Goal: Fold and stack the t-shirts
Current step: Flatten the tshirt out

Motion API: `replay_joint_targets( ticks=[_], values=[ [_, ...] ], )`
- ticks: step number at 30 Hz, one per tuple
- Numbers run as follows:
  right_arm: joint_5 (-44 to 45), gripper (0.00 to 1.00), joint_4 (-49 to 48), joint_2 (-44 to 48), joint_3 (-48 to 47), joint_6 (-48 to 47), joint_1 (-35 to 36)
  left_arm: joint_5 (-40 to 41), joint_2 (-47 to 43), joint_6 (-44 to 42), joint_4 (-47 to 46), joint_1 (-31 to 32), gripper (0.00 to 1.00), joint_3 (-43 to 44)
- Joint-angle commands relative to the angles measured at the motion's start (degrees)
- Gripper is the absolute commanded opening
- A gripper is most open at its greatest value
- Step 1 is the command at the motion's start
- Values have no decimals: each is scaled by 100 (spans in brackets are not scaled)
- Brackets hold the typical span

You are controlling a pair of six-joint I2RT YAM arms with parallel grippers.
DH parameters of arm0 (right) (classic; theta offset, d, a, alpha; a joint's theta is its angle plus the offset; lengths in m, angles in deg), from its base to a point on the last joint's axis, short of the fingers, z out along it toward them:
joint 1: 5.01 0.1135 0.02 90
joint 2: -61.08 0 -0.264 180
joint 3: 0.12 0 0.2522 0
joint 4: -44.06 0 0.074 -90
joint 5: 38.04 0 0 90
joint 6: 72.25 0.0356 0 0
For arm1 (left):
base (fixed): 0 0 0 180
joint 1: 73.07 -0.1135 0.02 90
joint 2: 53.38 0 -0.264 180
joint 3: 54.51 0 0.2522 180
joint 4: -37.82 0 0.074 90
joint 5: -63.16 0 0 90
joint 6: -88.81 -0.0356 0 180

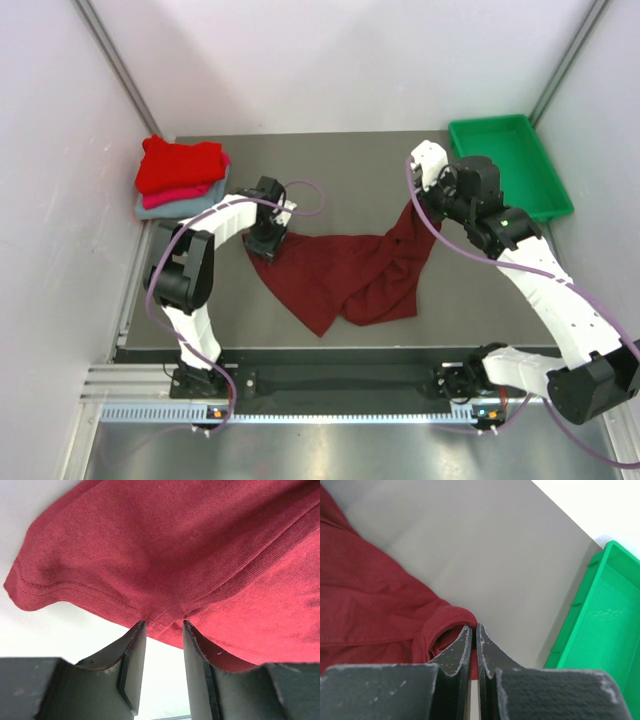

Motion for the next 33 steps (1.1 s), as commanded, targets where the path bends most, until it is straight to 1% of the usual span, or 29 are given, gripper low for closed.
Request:
replay_joint_targets(
  ticks=[1,12,16,18,19,20,21,22,28,33],
  values=[
    [-41,0,-278,34,-12,71,-44,-12,-152,72,-88,5,41,68],
    [-23,0,-278,69,14,62,-62,155,165,54,-282,-4,40,33],
    [-23,0,-287,78,23,62,-70,147,226,72,-265,-4,38,59],
    [-32,0,-287,96,49,71,-79,120,244,81,-265,-4,30,77],
    [-32,0,-287,87,40,80,-79,120,244,90,-265,-4,24,68],
    [-32,0,-296,96,49,80,-88,103,253,81,-256,-13,10,86],
    [-32,0,-287,105,58,71,-88,94,262,81,-256,-13,2,77],
    [-32,0,-296,105,58,80,-97,94,236,98,-247,-13,0,94],
    [-32,0,-287,114,75,97,-106,304,-37,-42,-194,-74,0,340],
    [-67,0,-313,87,58,106,-114,428,-336,-332,191,-127,0,1289]
  ],
)
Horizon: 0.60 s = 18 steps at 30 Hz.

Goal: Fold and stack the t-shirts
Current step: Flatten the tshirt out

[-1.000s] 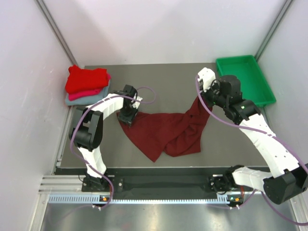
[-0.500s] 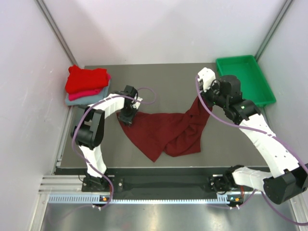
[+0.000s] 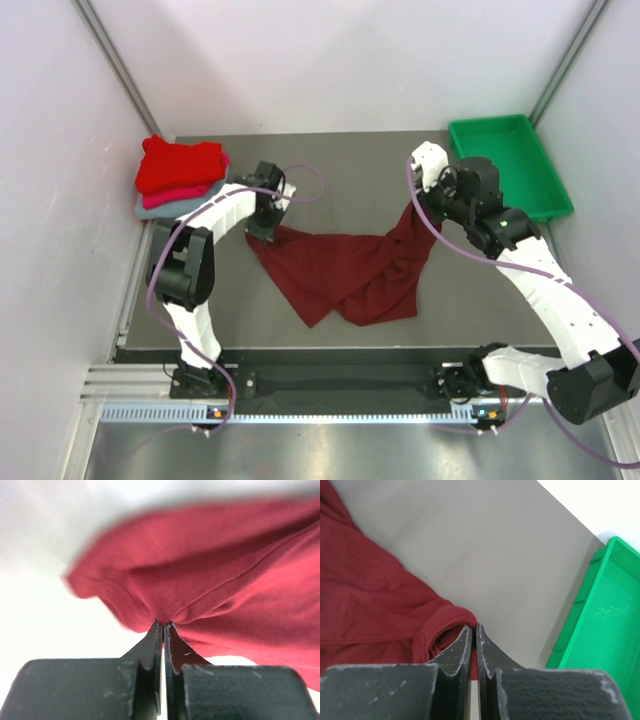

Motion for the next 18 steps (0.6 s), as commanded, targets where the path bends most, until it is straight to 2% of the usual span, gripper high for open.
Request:
replay_joint_targets(
  ticks=[1,4,10,13,15,18],
  values=[
    [-72,0,-291,78,-23,80,-69,155,-489,-262,222,-55,0,808],
    [-89,0,-388,61,3,97,-68,120,-436,-280,495,-55,0,1117],
    [-28,0,-397,43,-58,36,-86,-3,-550,-210,558,-134,0,1187],
    [7,0,-388,26,-85,-43,-95,-590,-665,-358,654,-187,0,1223],
    [365,0,-589,-1,-76,-61,-95,-427,-568,-168,1005,-213,0,1529],
    [912,0,-1055,-176,-242,-429,-218,-144,-621,-157,445,-451,0,1969]
  ],
)
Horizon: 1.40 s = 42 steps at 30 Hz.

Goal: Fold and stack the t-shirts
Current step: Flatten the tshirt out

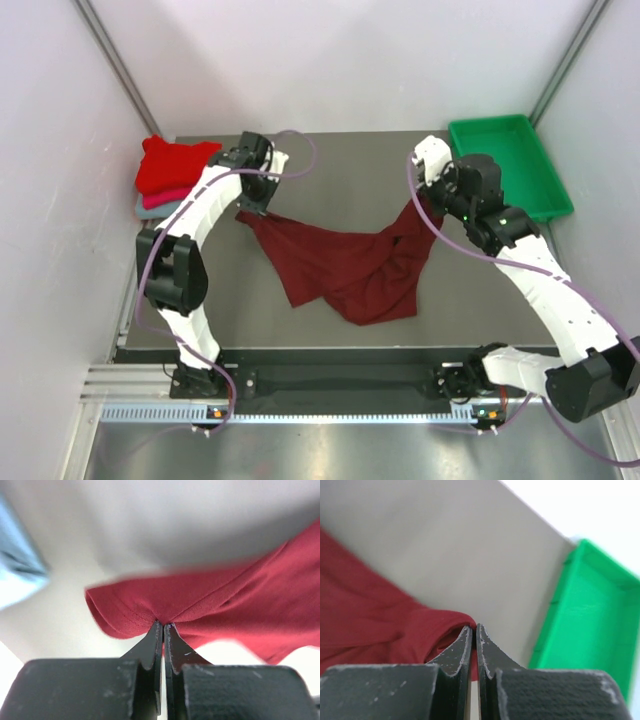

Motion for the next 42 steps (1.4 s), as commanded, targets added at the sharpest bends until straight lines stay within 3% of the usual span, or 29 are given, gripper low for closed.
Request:
replay_joint_targets(
  ticks=[1,5,7,10,12,16,20,25,31,32,33,34,36,38,42],
  values=[
    [652,0,-924,-215,-336,-477,-289,85,-239,-41,-461,-269,0,737],
    [635,0,-1338,-1302,-1170,-295,-869,243,1084,-340,-121,-322,0,2869],
    [591,0,-1260,-1796,-2083,81,-1185,331,1500,-393,-23,-427,0,3896],
    [670,0,-1233,-2491,-3261,242,-1310,427,1810,-524,-232,-472,0,4350],
    [609,0,-1163,-2712,-3869,268,-1310,480,1670,-604,-435,-472,0,4089],
    [275,0,-1005,-2424,-3906,417,-1258,314,925,-525,-532,-480,0,3107],
    [-120,0,-707,-1765,-2969,514,-1161,24,185,-323,-506,-480,0,2014],
    [-1262,0,1093,-1105,-2430,1136,-837,-459,-395,-156,-225,-472,0,1126],
    [-2597,1,1473,-199,-374,2201,-651,-767,-248,-121,153,-480,0,1370],
    [-2930,4,1552,-155,-42,2211,-651,-872,-203,-147,223,-480,0,1475],
    [-2994,27,1579,-146,92,2446,-677,-882,-142,-147,337,-480,0,1650],
    [-2995,43,1562,-137,215,2518,-703,-890,-54,-147,381,-480,0,1704],
    [-2960,69,1343,-224,392,2658,-782,-917,8,-121,399,-480,0,1749],
    [-2890,75,871,-601,148,2913,-1116,-934,69,-121,382,-480,0,1740],
    [-2802,75,331,-1699,-783,3143,-1775,-864,262,-121,338,-480,0,1775]
  ],
)
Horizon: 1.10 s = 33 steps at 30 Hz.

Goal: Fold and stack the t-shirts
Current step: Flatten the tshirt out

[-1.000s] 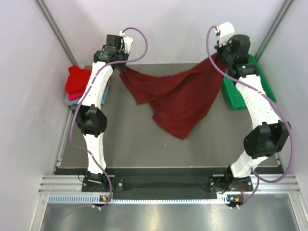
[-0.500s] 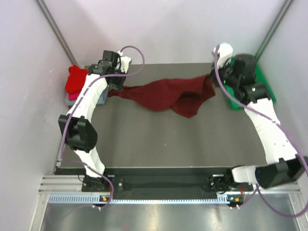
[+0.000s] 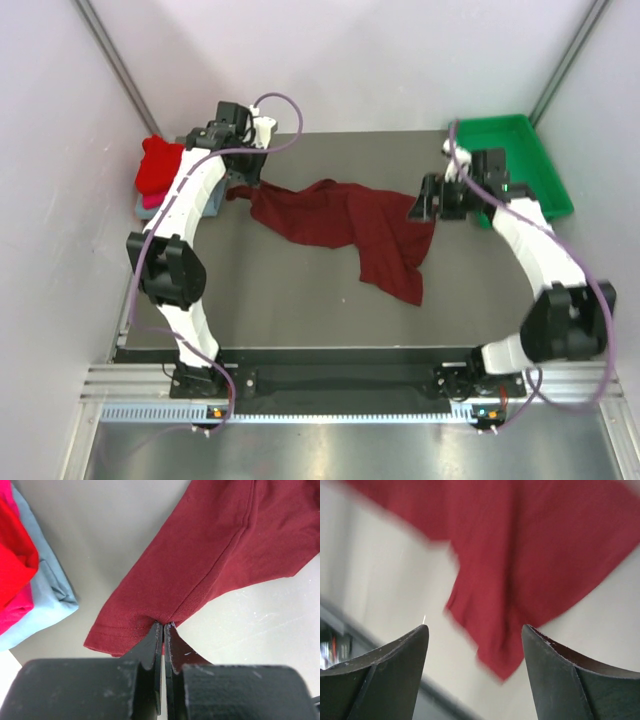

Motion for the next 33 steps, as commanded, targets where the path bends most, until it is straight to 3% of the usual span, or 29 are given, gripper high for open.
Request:
replay_joint_targets(
  ticks=[1,8,13,26,33],
  values=[
    [-28,74,-884,-976,-1268,305,-384,-69,158,30,38,-17,0,208],
    [262,73,-656,-3027,-3230,121,-507,-77,299,135,-6,-17,0,252],
    [429,72,-576,-3879,-3874,41,-507,-51,273,127,3,-17,0,252],
    [702,70,-515,-4953,-4069,-134,-358,2,290,153,3,-17,0,67],
    [684,54,-480,-5278,-3892,-161,-77,98,316,135,-6,-17,0,24]
  ],
)
